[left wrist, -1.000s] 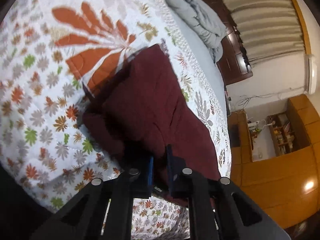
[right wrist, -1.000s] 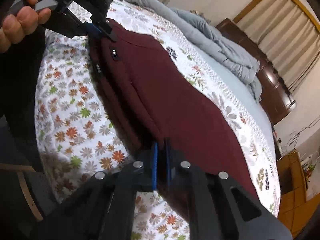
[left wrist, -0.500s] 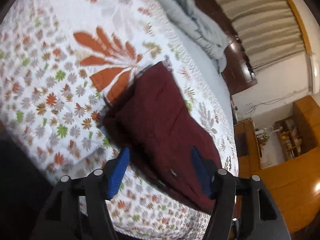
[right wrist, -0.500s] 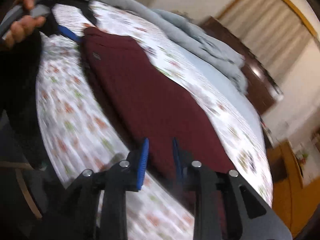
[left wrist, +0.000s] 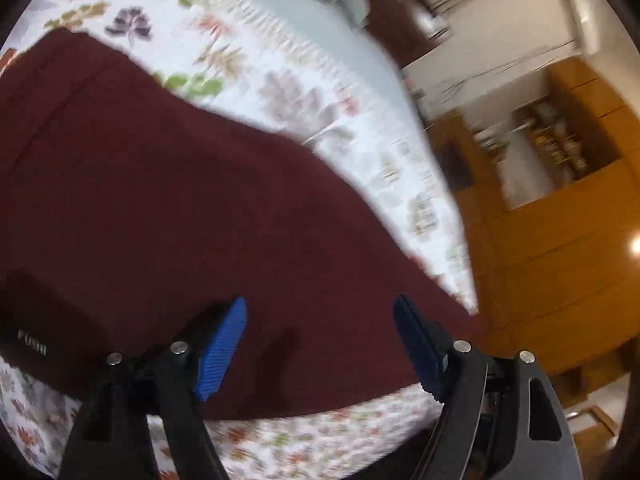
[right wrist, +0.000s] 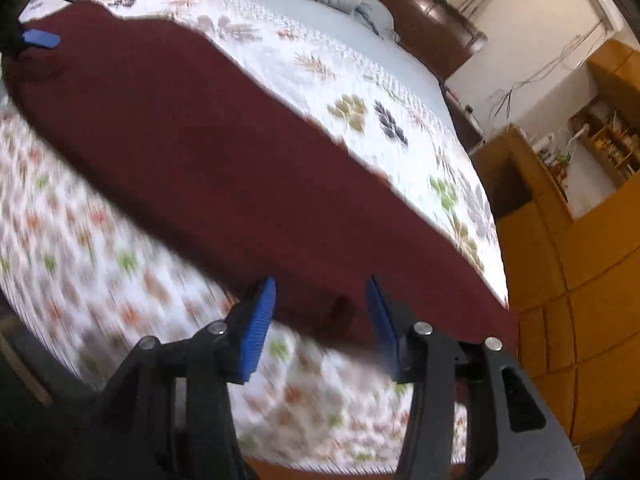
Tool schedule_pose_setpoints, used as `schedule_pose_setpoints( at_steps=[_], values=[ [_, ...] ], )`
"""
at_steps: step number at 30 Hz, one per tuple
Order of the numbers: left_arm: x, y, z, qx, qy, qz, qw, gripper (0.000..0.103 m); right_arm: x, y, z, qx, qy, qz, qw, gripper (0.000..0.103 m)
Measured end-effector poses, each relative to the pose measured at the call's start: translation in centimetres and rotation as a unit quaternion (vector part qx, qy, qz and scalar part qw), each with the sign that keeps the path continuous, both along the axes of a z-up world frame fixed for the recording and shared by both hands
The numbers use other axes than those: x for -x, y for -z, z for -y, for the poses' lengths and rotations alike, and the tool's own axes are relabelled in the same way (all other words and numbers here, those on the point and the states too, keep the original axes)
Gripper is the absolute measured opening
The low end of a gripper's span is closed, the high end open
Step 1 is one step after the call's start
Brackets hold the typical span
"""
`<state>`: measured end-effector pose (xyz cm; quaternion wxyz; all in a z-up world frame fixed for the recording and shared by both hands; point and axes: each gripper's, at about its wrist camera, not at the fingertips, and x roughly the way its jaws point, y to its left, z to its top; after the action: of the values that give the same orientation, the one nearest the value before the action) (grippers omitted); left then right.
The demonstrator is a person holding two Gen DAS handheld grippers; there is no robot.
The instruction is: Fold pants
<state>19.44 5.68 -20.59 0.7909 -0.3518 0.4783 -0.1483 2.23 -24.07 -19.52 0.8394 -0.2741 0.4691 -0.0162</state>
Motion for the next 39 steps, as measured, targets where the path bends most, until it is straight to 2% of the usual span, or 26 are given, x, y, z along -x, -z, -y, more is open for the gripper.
schedule_pose_setpoints(
  at_steps=[2, 4, 7, 11, 15, 20, 24, 25, 26, 27, 28, 33, 39],
  values=[
    [-0.1, 0.7, -0.1, 0.001, 0.009, -0.004, 0.9999, 0.077, 2.4, -1.4, 2.6, 0.022, 0.006, 0.041, 0.999, 0.043],
    [0.1, 0.8, -0.2, -0.012, 0.016, 0.003, 0.9998, 0.077, 3.7, -2.0, 5.3, 0.056, 0.015, 0.062, 0.996, 0.034],
    [0.2, 1.0, 0.0, -0.023, 0.015, 0.009, 0.9996, 0.077, 4.8, -0.9, 9.4, 0.146, 0.006, 0.062, 0.987, 0.033],
    [0.0, 0.8, 0.9, -0.047, 0.013, 0.011, 0.9988, 0.08, 4.6, 1.0, 12.5, 0.217, -0.021, 0.06, 0.974, 0.033],
    [0.0, 0.7, 0.8, -0.051, 0.003, 0.006, 0.9987, 0.081, 4.4, 3.2, 14.9, 0.234, -0.04, 0.036, 0.971, 0.033],
    [-0.2, 0.7, 1.1, -0.057, -0.004, 0.001, 0.9983, 0.083, 5.1, 4.5, 16.3, 0.243, -0.048, 0.027, 0.969, 0.033],
    [-0.3, 0.6, 1.5, -0.067, -0.007, -0.001, 0.9977, 0.084, 4.5, 5.3, 16.4, 0.27, -0.066, 0.037, 0.96, 0.034],
    [-0.3, 0.6, 1.6, -0.07, -0.005, -0.001, 0.9975, 0.084, 4.5, 5.5, 16.4, 0.275, -0.07, 0.038, 0.958, 0.032],
    [-0.3, 0.6, 1.6, -0.071, -0.005, -0.002, 0.9975, 0.084, 4.2, 5.8, 16.5, 0.279, -0.077, 0.03, 0.957, 0.024],
    [-0.3, 0.6, 1.6, -0.07, -0.005, -0.003, 0.9975, 0.084, 4.3, 5.8, 16.6, 0.278, -0.082, 0.019, 0.957, 0.009],
    [-0.4, 0.6, 1.5, -0.069, -0.004, -0.004, 0.9976, 0.084, 4.3, 5.8, 16.6, 0.277, -0.086, 0.01, 0.957, 0.008],
    [-0.4, 0.6, 1.5, -0.066, -0.003, -0.005, 0.9978, 0.084, 6.4, 4.2, 16.3, 0.278, -0.091, 0.019, 0.956, 0.008],
    [-0.4, 0.6, 1.8, -0.078, 0.001, -0.004, 0.9969, 0.084, 7.0, 5.2, 16.1, 0.281, -0.087, 0.027, 0.955, 0.008]
  ],
)
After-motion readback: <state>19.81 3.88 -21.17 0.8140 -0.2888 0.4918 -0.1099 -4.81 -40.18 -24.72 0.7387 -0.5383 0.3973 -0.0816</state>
